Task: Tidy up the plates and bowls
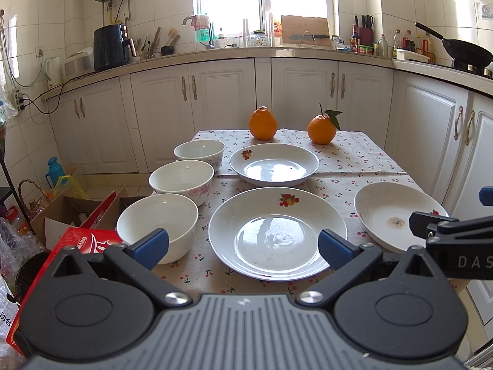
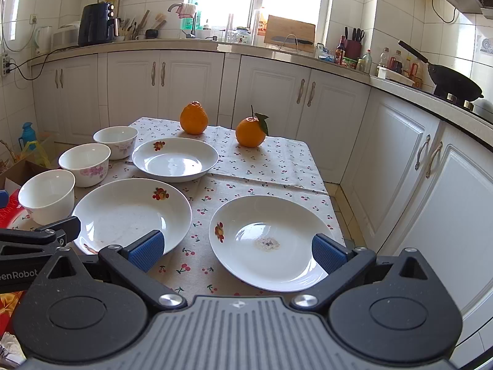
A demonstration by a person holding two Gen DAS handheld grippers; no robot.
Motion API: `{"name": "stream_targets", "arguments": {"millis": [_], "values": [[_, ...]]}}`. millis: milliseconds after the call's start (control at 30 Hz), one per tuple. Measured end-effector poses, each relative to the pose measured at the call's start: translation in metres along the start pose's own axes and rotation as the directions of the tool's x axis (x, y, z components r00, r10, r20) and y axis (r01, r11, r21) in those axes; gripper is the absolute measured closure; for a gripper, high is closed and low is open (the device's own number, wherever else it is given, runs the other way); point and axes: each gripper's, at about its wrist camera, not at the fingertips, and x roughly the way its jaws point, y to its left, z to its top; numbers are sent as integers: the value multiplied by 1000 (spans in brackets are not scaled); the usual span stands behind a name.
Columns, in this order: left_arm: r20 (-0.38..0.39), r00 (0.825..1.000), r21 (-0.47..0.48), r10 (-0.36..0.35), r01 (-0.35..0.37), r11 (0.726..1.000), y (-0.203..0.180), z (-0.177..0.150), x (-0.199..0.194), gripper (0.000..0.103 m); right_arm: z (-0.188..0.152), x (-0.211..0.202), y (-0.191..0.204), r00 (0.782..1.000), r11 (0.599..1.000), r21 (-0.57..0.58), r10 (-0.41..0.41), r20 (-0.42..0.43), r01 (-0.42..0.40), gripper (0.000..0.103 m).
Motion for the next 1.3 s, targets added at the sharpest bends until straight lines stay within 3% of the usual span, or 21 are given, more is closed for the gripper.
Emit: {"name": "stream_targets", "arguments": {"millis": [1300], "values": [[8,1000,7,-3,3,1000,0,-1,1,1,0,3,0,1000,1000,-2,-3,-1,3,0]]}}
